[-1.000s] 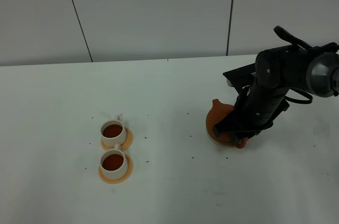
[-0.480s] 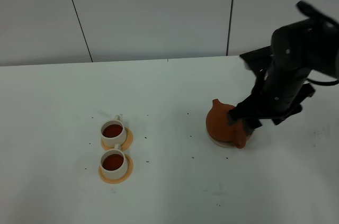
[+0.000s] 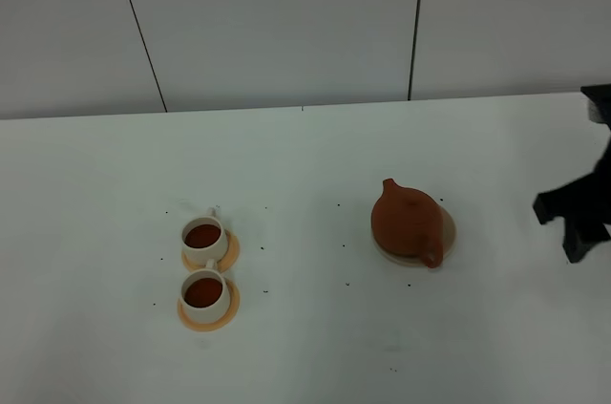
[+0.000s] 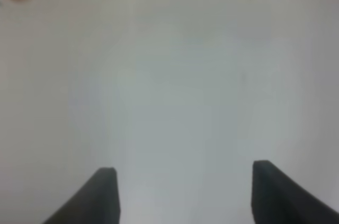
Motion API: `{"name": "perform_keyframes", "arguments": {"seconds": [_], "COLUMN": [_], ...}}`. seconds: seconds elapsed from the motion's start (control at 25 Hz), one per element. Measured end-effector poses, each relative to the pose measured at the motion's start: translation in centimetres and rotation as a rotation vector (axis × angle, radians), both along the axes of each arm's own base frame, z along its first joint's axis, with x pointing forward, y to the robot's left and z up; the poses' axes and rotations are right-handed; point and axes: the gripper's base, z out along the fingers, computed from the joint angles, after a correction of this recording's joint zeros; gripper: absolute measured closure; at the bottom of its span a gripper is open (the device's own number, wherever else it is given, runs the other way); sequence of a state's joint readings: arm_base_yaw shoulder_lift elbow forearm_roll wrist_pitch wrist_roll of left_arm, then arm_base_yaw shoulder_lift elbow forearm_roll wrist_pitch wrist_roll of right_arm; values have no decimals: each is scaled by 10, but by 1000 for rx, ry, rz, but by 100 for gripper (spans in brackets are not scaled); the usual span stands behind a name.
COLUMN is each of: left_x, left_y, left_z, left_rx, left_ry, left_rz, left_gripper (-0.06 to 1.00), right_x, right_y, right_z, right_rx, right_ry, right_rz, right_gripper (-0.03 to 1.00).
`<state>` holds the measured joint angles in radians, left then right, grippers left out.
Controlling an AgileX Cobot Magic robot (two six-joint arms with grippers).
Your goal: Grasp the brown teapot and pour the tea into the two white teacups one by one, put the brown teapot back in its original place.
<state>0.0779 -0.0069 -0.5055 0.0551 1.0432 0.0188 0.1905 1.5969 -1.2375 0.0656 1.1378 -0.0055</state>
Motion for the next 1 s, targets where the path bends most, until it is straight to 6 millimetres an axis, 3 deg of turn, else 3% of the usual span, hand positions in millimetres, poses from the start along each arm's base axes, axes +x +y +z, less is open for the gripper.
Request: {"name": "perform_keyframes", "arguments": {"seconds": [0.32,0.64,0.8,1.0], "left_x": [0,0,0,0], "left_y": [0,0,0,0], "left_z": [0,0,0,0], "left_rx": [0,0,0,0], "left_ry": [0,0,0,0], "left_rz": [0,0,0,0], "left_gripper": [57,57,57,57], "right_x": [-101,-191,-224,-247], "right_y": [-26,-42,-47,-49], "right_z": [7,3,3,-1], "right_rx": [18,23,45,86], "right_ry": [-73,-200,-287,-388], "right_rz": [-39,-36,-47,-77], "right_gripper": [45,45,45,45]}}
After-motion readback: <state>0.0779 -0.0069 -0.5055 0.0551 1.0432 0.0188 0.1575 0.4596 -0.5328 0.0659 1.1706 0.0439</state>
